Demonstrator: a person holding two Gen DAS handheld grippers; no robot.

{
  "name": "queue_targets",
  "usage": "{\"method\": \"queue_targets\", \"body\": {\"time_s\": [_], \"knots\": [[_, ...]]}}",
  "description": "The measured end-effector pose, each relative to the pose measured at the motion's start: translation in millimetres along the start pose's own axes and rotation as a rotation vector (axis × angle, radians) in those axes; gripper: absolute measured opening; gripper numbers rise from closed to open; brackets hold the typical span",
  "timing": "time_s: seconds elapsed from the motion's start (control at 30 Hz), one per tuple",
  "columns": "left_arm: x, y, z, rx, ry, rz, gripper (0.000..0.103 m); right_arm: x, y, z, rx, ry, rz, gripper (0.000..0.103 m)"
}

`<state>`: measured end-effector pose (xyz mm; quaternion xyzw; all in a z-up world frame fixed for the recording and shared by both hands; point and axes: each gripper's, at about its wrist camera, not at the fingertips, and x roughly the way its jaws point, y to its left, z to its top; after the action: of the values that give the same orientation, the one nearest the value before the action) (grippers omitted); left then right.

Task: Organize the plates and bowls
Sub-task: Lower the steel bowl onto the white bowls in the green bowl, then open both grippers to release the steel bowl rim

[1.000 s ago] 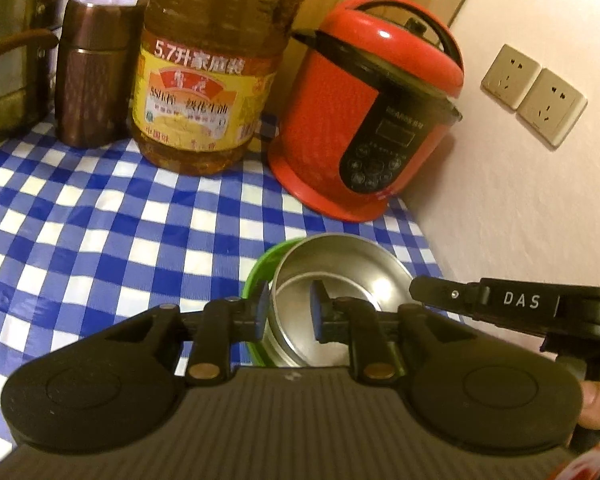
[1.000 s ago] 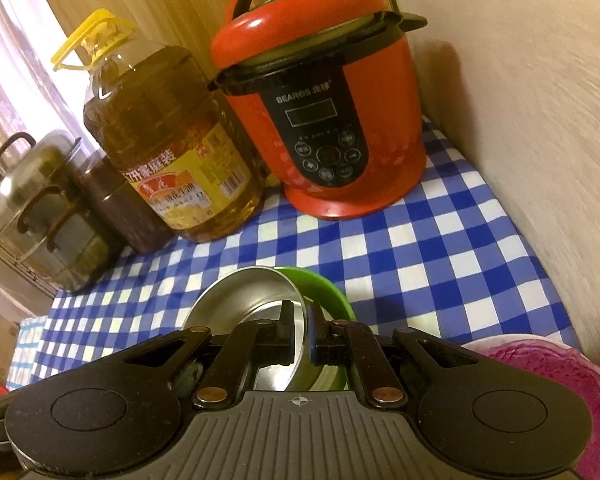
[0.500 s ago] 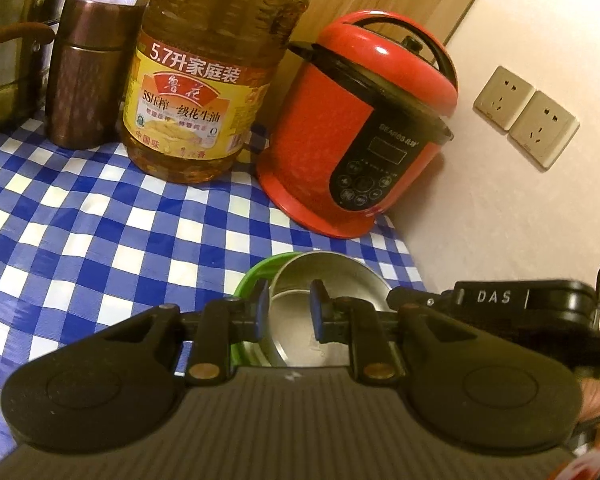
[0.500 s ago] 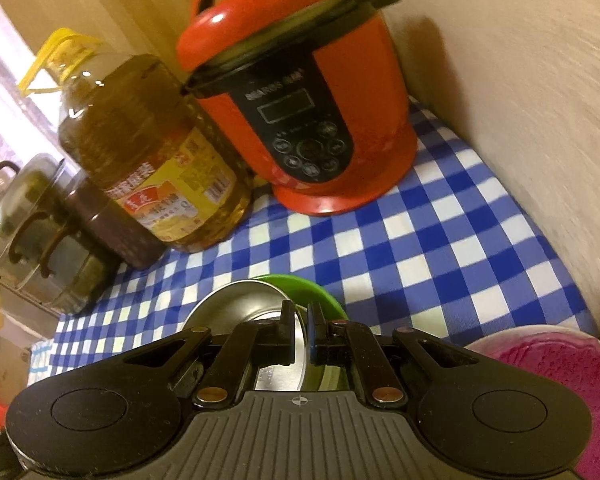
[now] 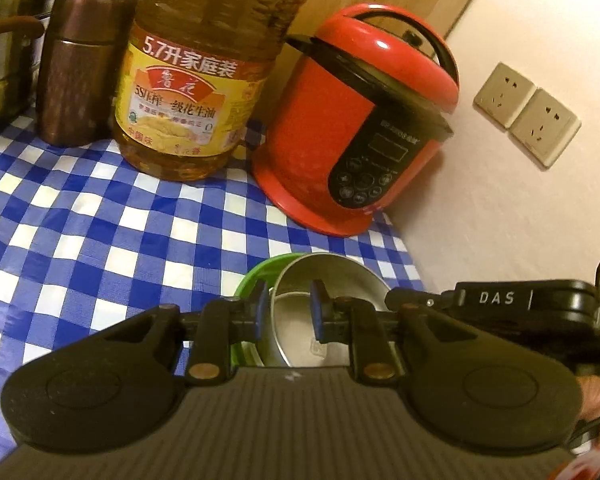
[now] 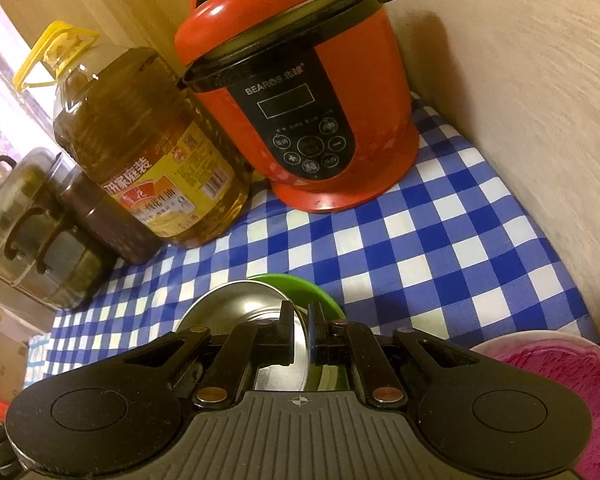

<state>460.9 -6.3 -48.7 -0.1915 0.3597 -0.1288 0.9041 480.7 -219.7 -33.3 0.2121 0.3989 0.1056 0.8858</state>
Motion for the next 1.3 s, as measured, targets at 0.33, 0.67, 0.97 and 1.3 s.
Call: {"method": "queue_targets", "body": {"time_s": [0.33,0.67,0.97,1.3], "knots": [[4,6,-1,-0.006,0.019,0.023,0.013,5,-10,4,0.076,0.044,0.005,0.006],[12,10,-3,-0.009,0.045,0.042,0.012,5,-5,3,0.028,0.035,-0.006,0.007],[18,16,-7,-0.021,0.039,0.026,0.012,5,-4,1,0.005,0.015,0.010,0.006],[12,17,-3,-0.014,0.005,0.014,0.011,7,-2,-4,-0.024,0.005,-0.014,0.007]]}}
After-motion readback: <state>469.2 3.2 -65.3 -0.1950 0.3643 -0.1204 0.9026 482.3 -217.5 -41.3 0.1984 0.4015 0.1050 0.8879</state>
